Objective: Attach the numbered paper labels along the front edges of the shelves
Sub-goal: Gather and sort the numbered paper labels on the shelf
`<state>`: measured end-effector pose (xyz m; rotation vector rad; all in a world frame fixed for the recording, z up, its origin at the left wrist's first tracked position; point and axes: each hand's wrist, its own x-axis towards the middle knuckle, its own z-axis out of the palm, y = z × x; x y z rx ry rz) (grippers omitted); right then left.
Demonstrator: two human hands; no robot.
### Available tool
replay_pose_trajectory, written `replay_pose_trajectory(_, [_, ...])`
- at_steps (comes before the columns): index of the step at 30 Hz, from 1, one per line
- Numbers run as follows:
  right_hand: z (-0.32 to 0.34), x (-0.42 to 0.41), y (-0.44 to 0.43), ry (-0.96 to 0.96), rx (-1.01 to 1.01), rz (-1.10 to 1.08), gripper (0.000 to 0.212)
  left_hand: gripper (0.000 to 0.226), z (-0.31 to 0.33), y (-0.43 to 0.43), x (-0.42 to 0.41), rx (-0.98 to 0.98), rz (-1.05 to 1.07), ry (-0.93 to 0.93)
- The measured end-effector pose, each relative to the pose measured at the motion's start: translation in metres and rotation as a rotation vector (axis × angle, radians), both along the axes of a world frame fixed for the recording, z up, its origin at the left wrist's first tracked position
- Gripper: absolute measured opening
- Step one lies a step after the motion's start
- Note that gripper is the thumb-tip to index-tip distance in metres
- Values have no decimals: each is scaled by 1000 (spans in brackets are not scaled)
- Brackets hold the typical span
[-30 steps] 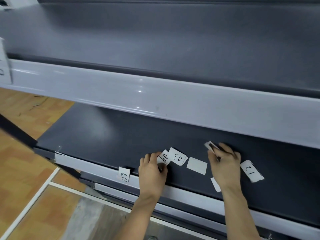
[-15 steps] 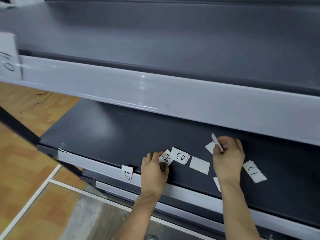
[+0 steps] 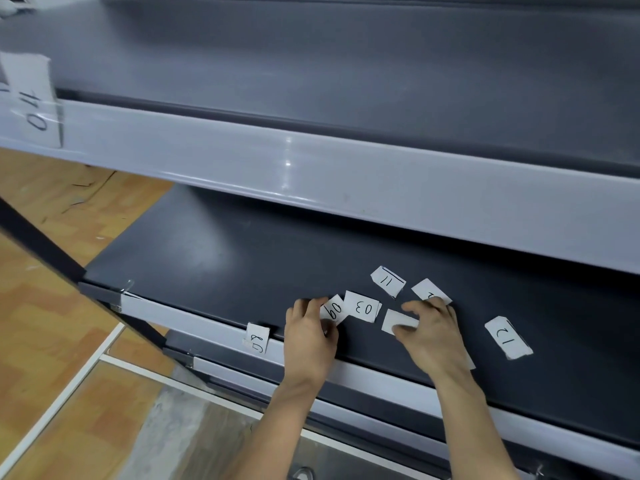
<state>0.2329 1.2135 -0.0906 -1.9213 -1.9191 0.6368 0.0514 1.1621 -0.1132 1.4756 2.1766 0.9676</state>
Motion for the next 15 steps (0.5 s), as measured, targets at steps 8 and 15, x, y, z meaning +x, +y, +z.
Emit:
replay_pose_trajectory(8, [7,4,-15,215,23,-67,15,60,-1,-9,10,67,-87,299])
replay_pose_trajectory(15, [12,7,-31,407,307,-111,20,48,-8,-25,29,13,-310,358])
